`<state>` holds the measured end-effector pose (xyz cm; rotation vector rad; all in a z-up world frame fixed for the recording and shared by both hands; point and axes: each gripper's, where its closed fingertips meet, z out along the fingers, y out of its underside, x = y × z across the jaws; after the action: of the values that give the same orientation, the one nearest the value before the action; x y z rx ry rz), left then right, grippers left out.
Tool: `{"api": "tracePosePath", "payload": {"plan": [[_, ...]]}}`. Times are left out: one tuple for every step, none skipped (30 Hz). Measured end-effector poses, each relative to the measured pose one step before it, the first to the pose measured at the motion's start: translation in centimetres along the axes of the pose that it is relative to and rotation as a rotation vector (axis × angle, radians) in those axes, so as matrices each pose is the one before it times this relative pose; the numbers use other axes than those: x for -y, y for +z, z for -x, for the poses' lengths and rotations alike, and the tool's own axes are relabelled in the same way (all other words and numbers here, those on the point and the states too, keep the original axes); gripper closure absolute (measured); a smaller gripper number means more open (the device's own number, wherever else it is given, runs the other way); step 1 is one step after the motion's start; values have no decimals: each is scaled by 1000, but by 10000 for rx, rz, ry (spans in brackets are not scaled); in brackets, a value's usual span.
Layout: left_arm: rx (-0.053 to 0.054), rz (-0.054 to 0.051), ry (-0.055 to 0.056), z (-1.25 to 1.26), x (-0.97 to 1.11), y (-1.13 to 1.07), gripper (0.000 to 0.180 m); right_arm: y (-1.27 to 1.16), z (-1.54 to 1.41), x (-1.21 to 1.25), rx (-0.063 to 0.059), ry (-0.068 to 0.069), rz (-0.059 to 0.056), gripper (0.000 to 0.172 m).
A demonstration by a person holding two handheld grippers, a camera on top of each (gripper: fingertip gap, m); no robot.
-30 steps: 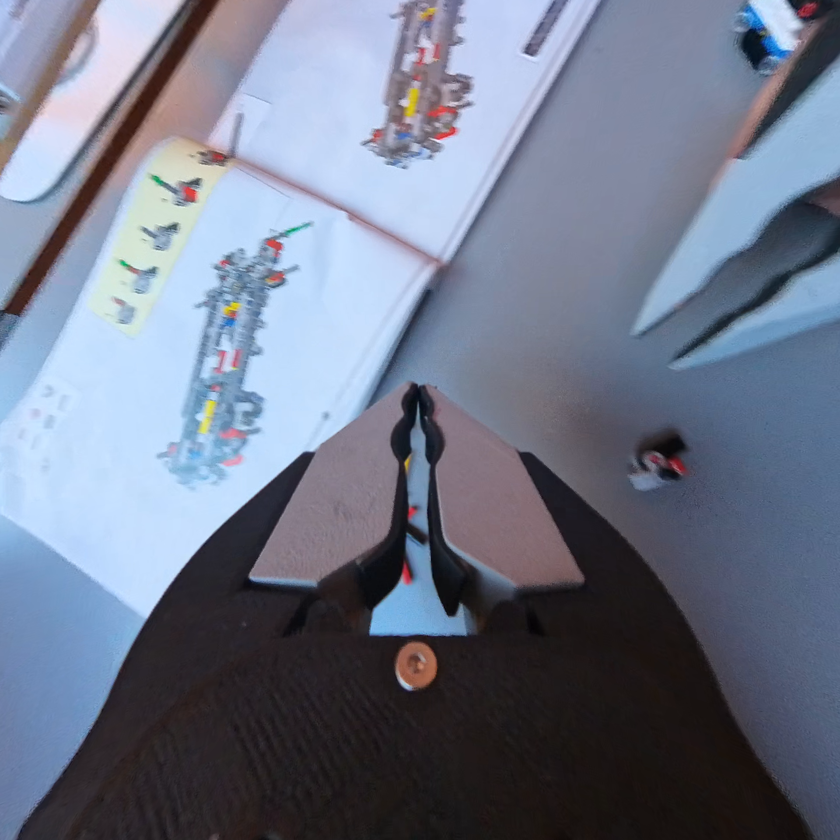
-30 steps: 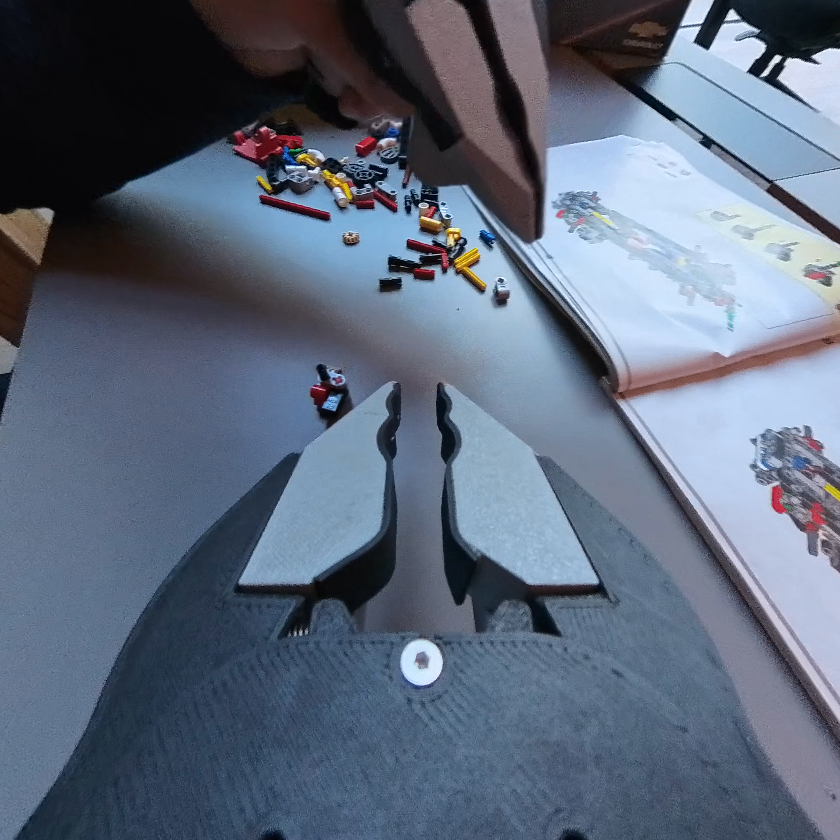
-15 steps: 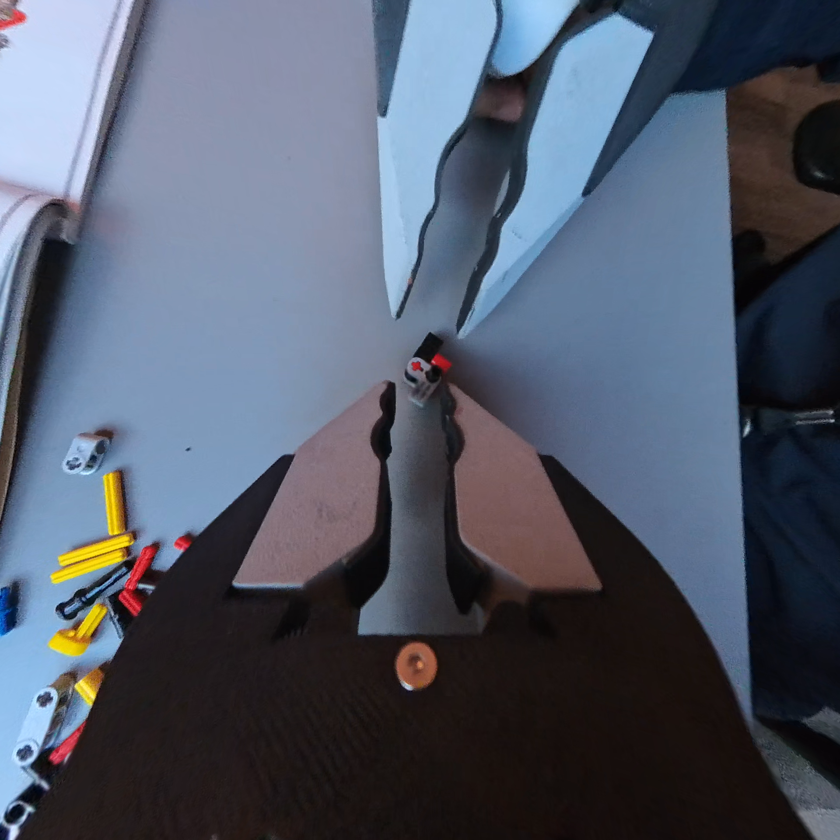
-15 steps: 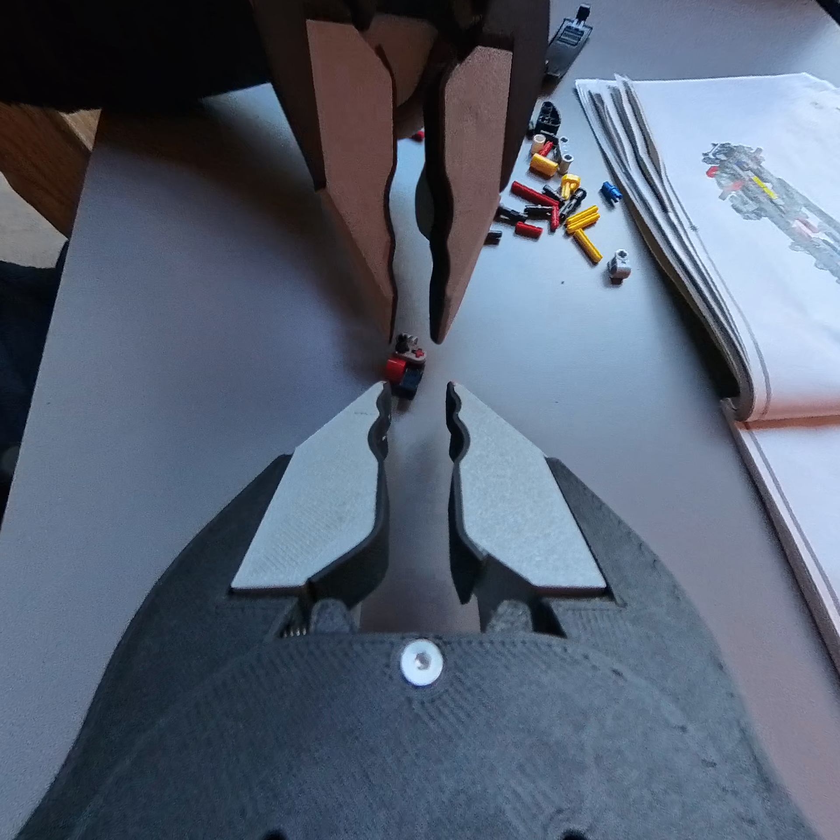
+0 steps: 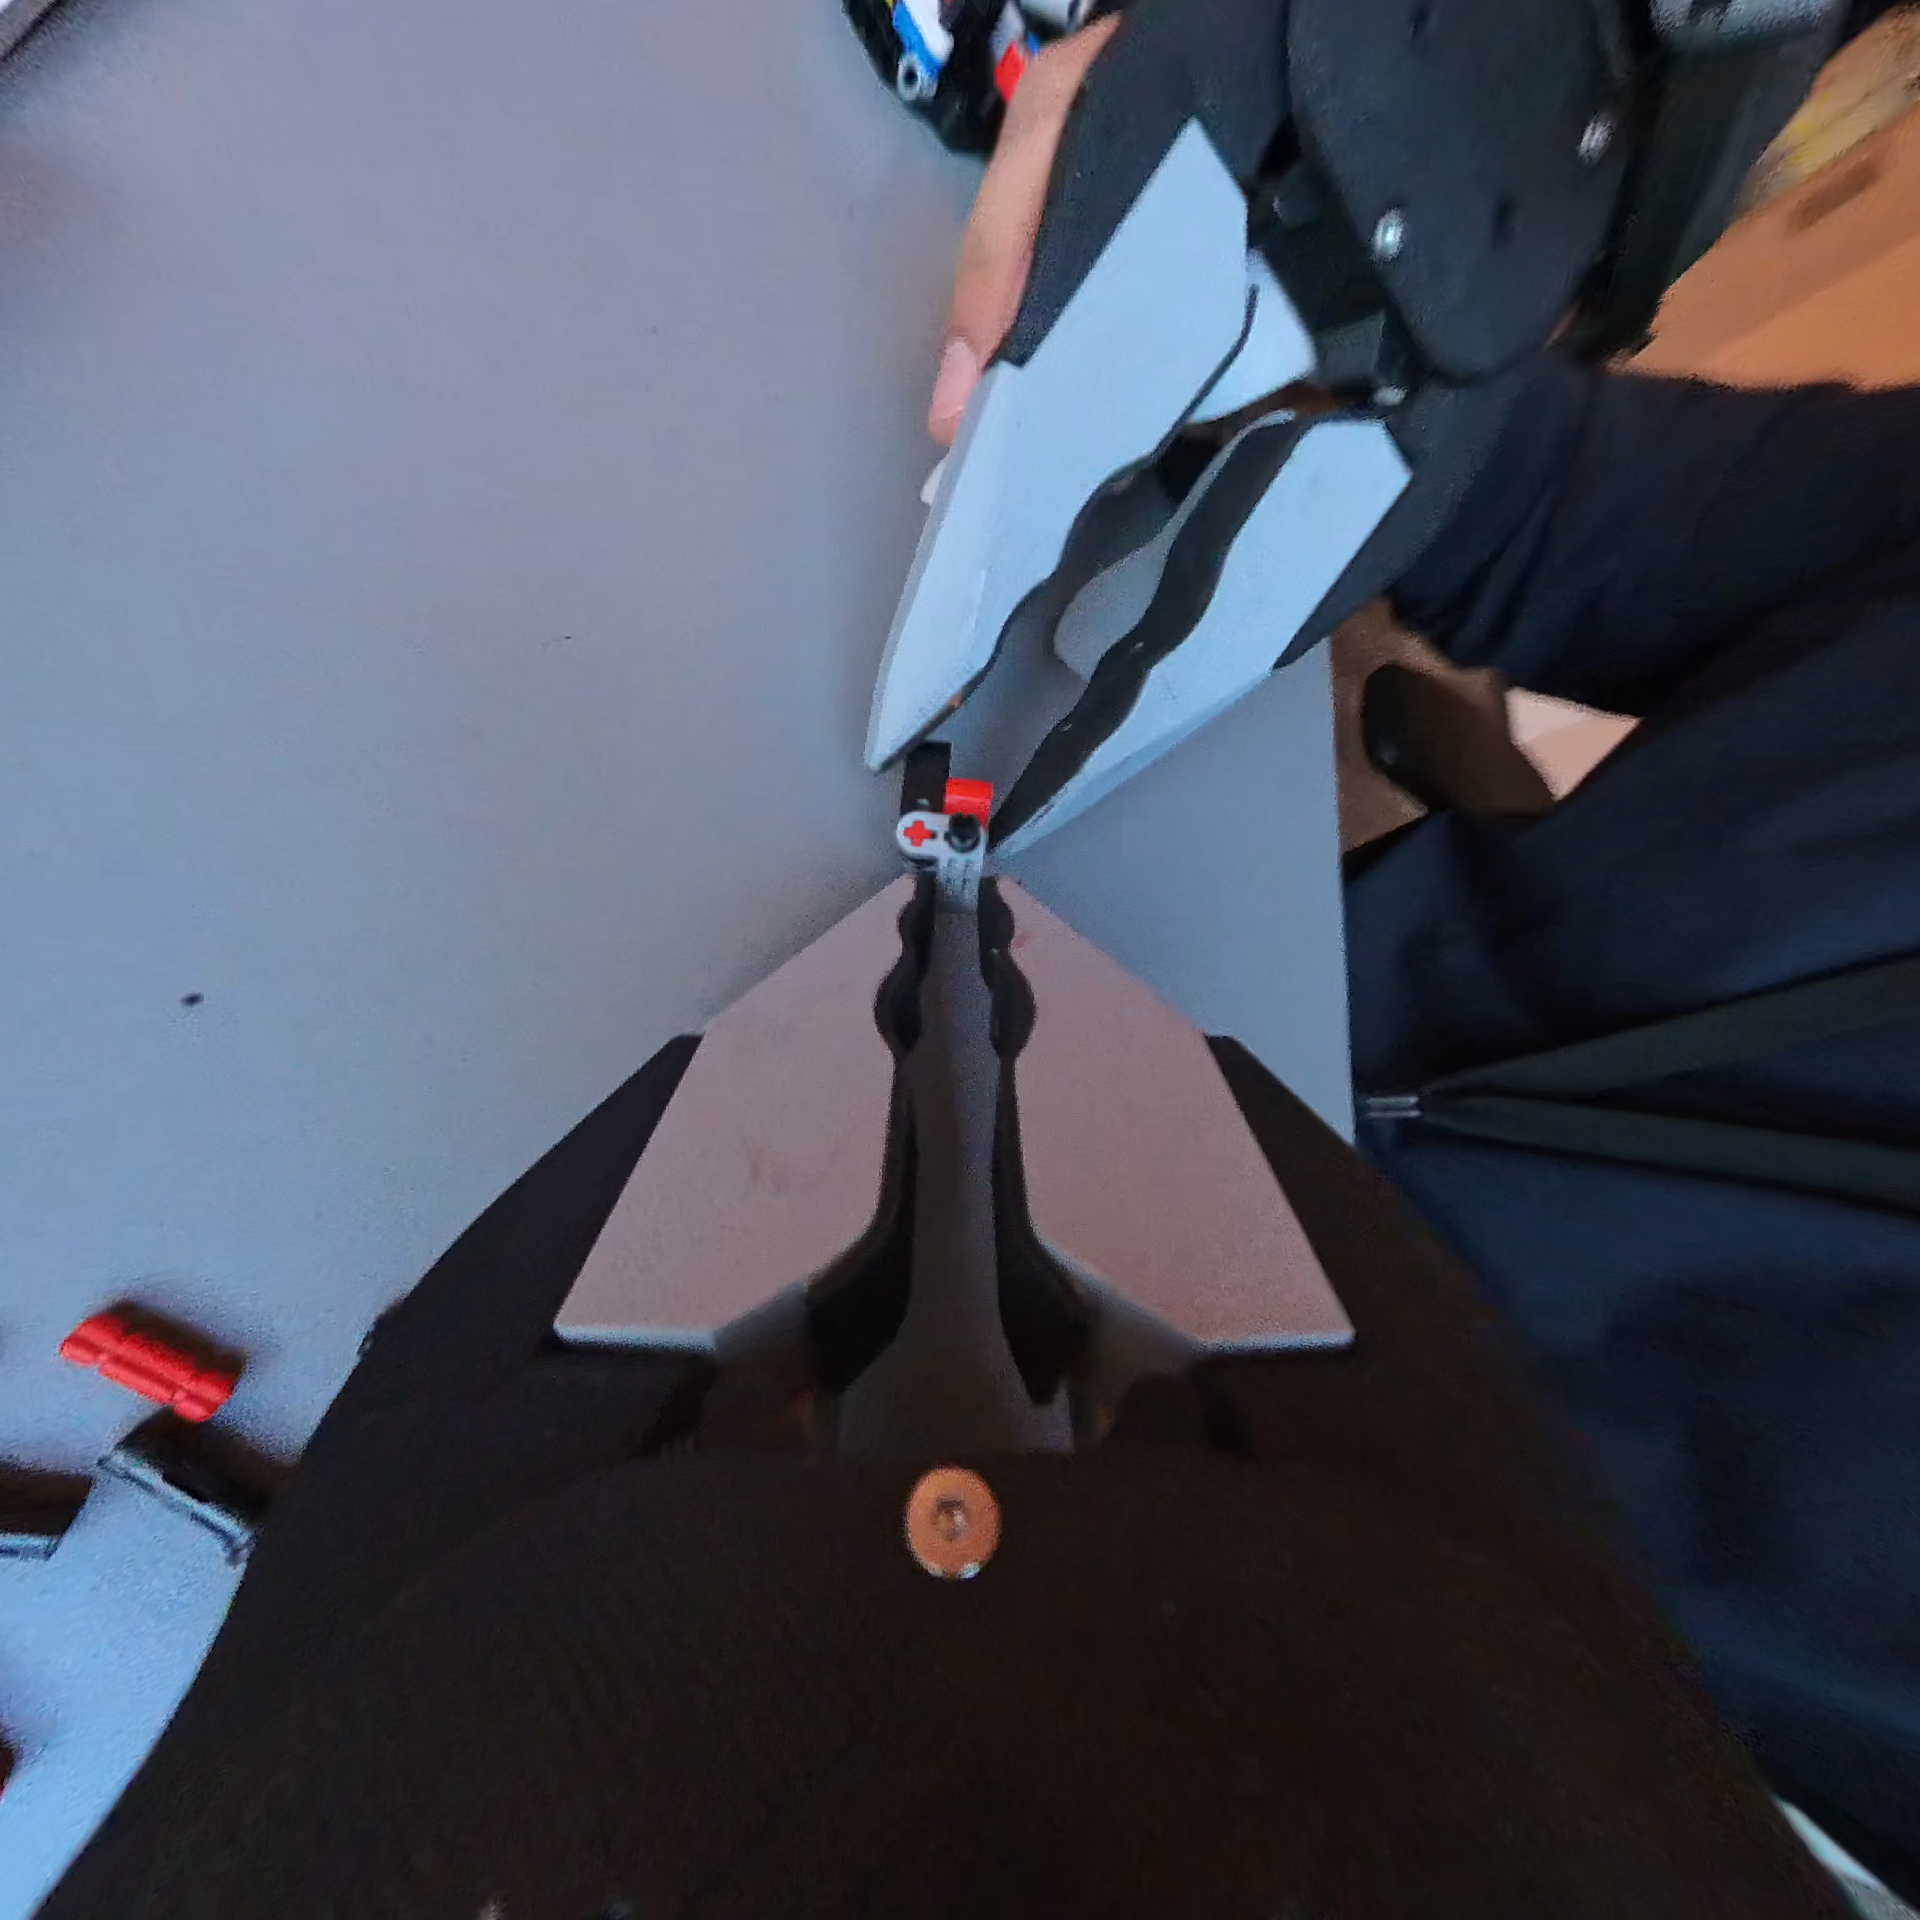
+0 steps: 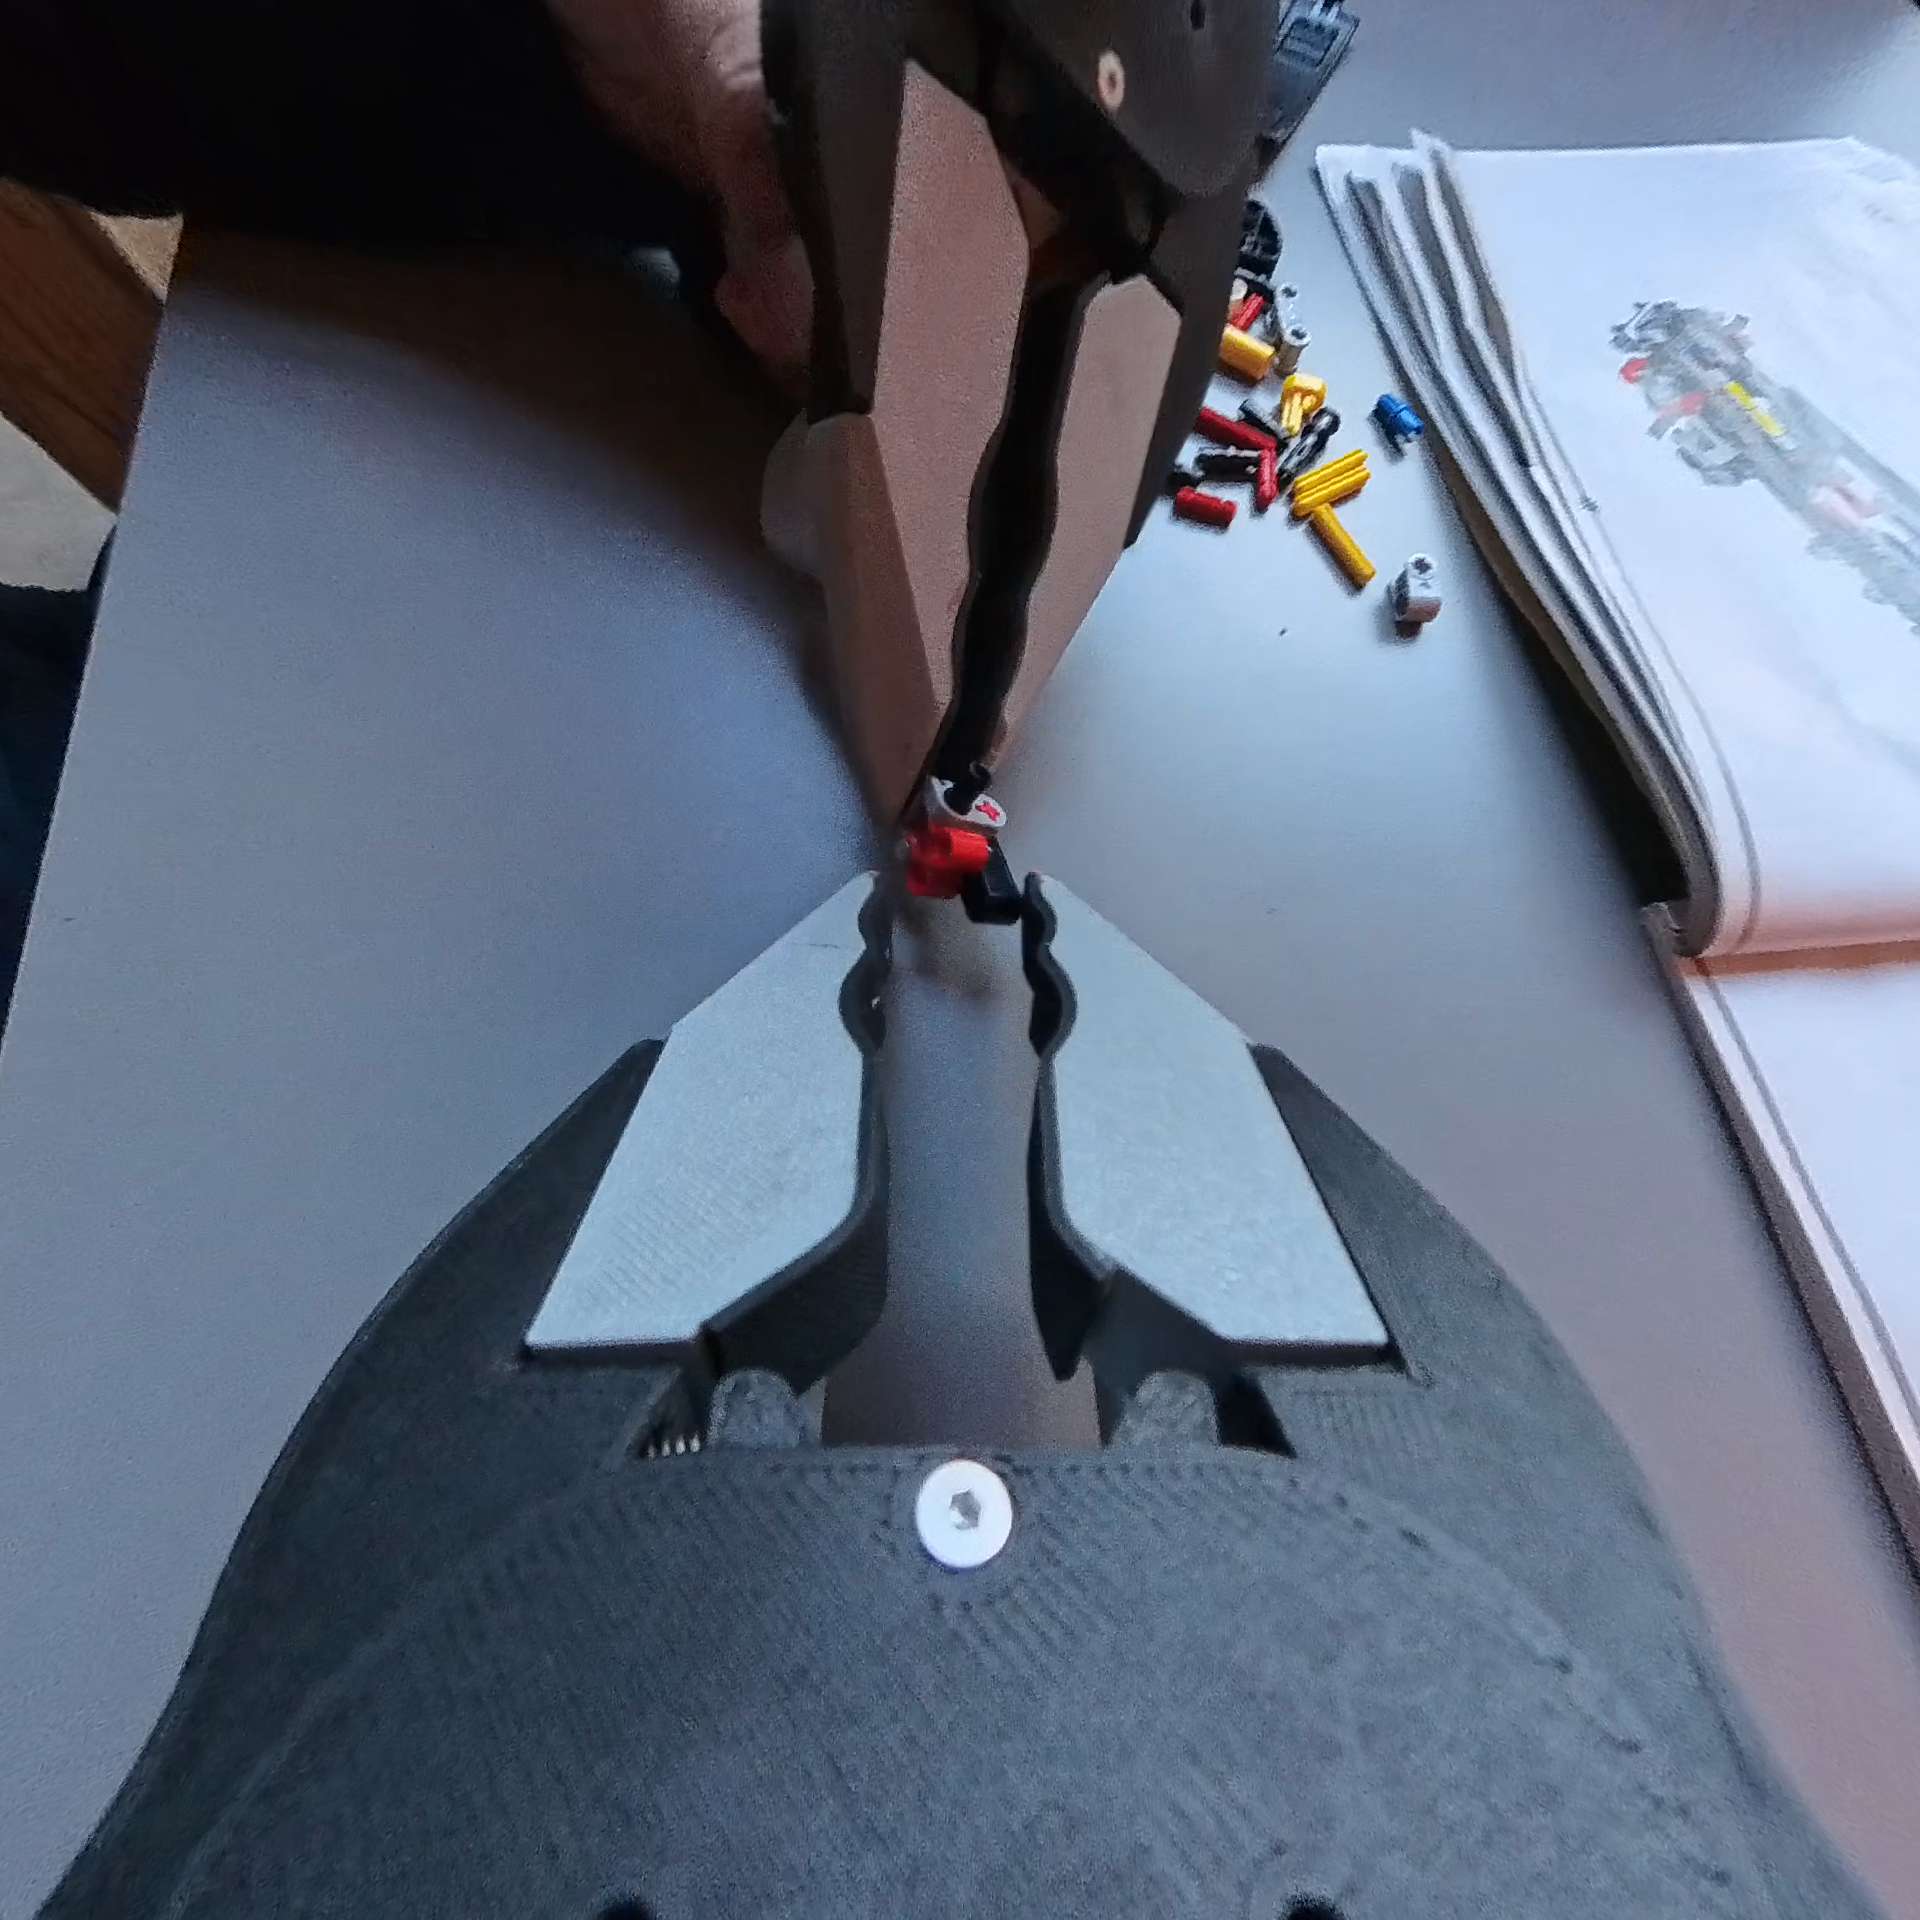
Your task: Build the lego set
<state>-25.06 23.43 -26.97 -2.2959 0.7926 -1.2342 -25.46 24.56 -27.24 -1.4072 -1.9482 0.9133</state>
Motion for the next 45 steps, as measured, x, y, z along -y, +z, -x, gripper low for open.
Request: {"api": "tracePosePath", "payload": {"plan": [[-225,-210,-221,-89,247,-175,174,-140,-158,197,-101,-37,-145,149],[-168,-158,-145,-123,192,-125,174,-124,-146,166,-101,-53,-119,150],[-121,-135,-106,-113,171,-91,174,-93,-138,117,-101,-47,-77,150],[-154,-128,-91,-194,169,-52,174,-77,-145,87,-111,-48,-41,151],[-196,-118,-83,-273,185,-33,174,-49,-95,79,-91,-65,-33,153],[-81,-73,-65,-99,117,-27,174,-50,-53,117,-70,-66,-60,153],[-30,-46,-18,-29,65,-35,174,-35,-65,88,-79,-60,-42,153],[-30,-43,-16,-29,52,-47,174,-32,-46,85,-59,-54,-38,153],[-44,-58,-44,-33,86,-57,174,-22,-56,70,-58,-32,-44,153],[-59,-44,-46,-51,47,-29,174,-32,-45,78,-38,-22,-37,153],[-55,-44,-43,-51,53,-33,174,-31,-41,79,-29,-20,-40,153],[-50,-59,-40,-26,76,-27,174,-46,-58,73,-49,-24,-41,153],[-69,-55,-59,-44,79,-34,174,-57,-91,82,-71,-41,-43,153],[-88,-60,-84,-50,71,-25,174,-50,-50,98,-60,-58,-46,153],[-78,-73,-81,-27,88,-36,174,-42,-76,86,-80,-67,-37,153],[-50,-55,-60,7,61,-13,174,-35,-87,54,-94,-82,-18,153],[-13,-25,-24,49,27,-5,174,-9,-48,-4,-70,-73,10,154],[15,15,11,46,-27,28,174,23,-17,-39,-40,-52,37,154],[55,25,46,68,-25,30,174,26,13,-64,-21,-32,51,154],[75,20,67,61,-17,26,174,32,-11,-73,-23,-24,45,154],[90,4,91,58,26,8,174,11,-25,-33,-35,-20,28,154],[94,2,109,28,43,-12,174,-6,-36,2,-31,-6,-3,153],[82,0,108,2,42,-4,174,-25,-36,46,-17,15,-21,153],[52,-12,93,-35,51,-11,174,-34,-29,59,-13,17,-27,153],[33,-10,77,-38,36,-19,174,-33,-14,75,-6,8,-40,153],[23,-19,47,-15,44,-22,174,-30,-20,60,-6,11,-37,153],[12,-28,10,-16,52,-20,174,-23,-35,45,-22,6,-27,153],[-12,-14,-7,-27,16,-13,174,-16,-19,49,-12,0,-24,153],[-21,-6,-15,-25,-1,-10,174,-3,9,25,4,4,-15,153],[-17,-24,-23,-21,23,-7,174,-16,-9,32,-16,-9,-13,153],[-33,-22,-36,-39,8,-1,174,-12,-16,40,-35,-40,-20,153],[-47,-26,-28,-55,28,-1,174,-16,-13,67,-45,-56,-31,153],[-54,-27,-26,-71,9,10,174,-30,-21,75,-56,-72,-29,153],[-53,-41,-33,-56,46,-19,174,-45,-25,72,-81,-113,-15,153],[-62,-48,-25,-66,61,-27,174,-44,-43,89,-104,-146,-17,153],[-76,-26,-23,-70,18,-36,174,-59,-12,98,-91,-137,-16,153],[-65,-9,-18,-76,-4,-25,174,-32,24,84,-66,-112,0,153],[-39,-1,1,-52,-13,3,174,-35,31,53,-59,-116,21,153],[-18,16,11,-17,-30,33,174,-30,22,10,-53,-138,34,154],[-15,25,4,-17,-32,47,174,-40,33,-12,-47,-126,39,154],[-12,21,5,-6,-19,50,174,-27,22,-29,-29,-94,43,154],[-28,1,12,-31,4,41,174,-37,24,-18,-12,-51,29,154],[-56,-7,5,-65,13,19,174,-54,6,19,8,-14,-1,154],[-69,-24,-21,-68,42,-2,174,-60,2,48,11,8,-20,154],[-64,-35,-27,-59,65,7,174,-70,-25,45,-1,13,-30,154]]}}
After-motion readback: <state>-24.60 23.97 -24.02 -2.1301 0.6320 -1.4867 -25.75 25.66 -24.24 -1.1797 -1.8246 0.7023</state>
